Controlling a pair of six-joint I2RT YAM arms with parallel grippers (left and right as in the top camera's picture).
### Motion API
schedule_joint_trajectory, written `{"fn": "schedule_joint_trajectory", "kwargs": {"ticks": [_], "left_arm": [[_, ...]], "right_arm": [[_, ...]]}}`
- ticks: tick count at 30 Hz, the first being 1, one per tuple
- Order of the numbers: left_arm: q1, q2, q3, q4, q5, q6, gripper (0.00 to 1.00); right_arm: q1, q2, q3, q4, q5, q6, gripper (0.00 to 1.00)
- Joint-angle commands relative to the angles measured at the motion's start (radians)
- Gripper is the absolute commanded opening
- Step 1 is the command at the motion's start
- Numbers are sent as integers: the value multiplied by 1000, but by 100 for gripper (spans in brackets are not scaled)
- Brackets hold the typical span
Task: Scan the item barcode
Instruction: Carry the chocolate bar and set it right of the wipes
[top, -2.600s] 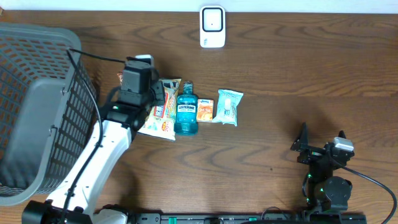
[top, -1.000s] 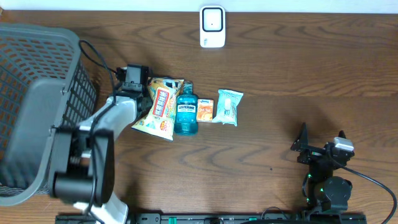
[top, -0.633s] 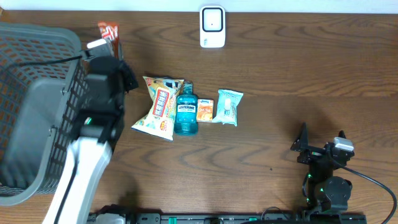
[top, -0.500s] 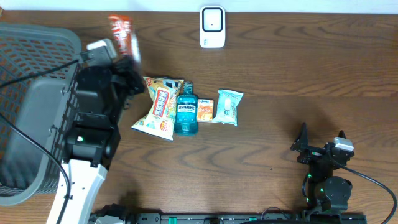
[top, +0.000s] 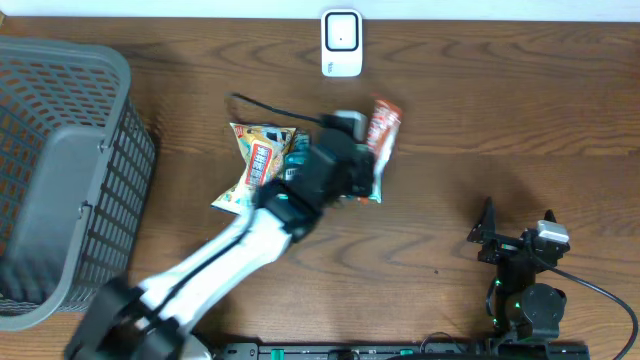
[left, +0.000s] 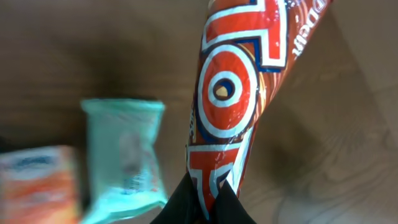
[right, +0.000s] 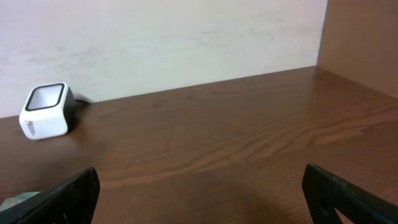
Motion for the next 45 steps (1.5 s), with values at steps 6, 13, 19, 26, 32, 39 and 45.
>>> {"fn": "schedule_joint_trajectory", "kwargs": {"ticks": [6, 13, 19, 26, 32, 39, 45], "left_arm": [[-129, 216, 16, 217, -43, -114, 8], [-158, 301, 16, 268, -257, -341, 8], [-158, 365, 16, 335, -285, -341, 12], [-158, 393, 22, 343, -271, -325, 34], [-157, 348, 87, 269, -192, -112, 96], [-137, 196, 189, 16, -373, 100, 100], [-94, 26, 203, -18, -504, 305, 98]], "right_arm": [[8, -4, -2, -2, -3, -13, 99], [8, -4, -2, -2, -3, -13, 99], [8, -4, -2, -2, -3, -13, 99], [8, -4, -2, -3, -3, -13, 99], [8, -4, -2, -2, -3, -13, 99], [8, -4, -2, -2, -3, -13, 99], [8, -4, -2, -2, -3, -14, 99]]}}
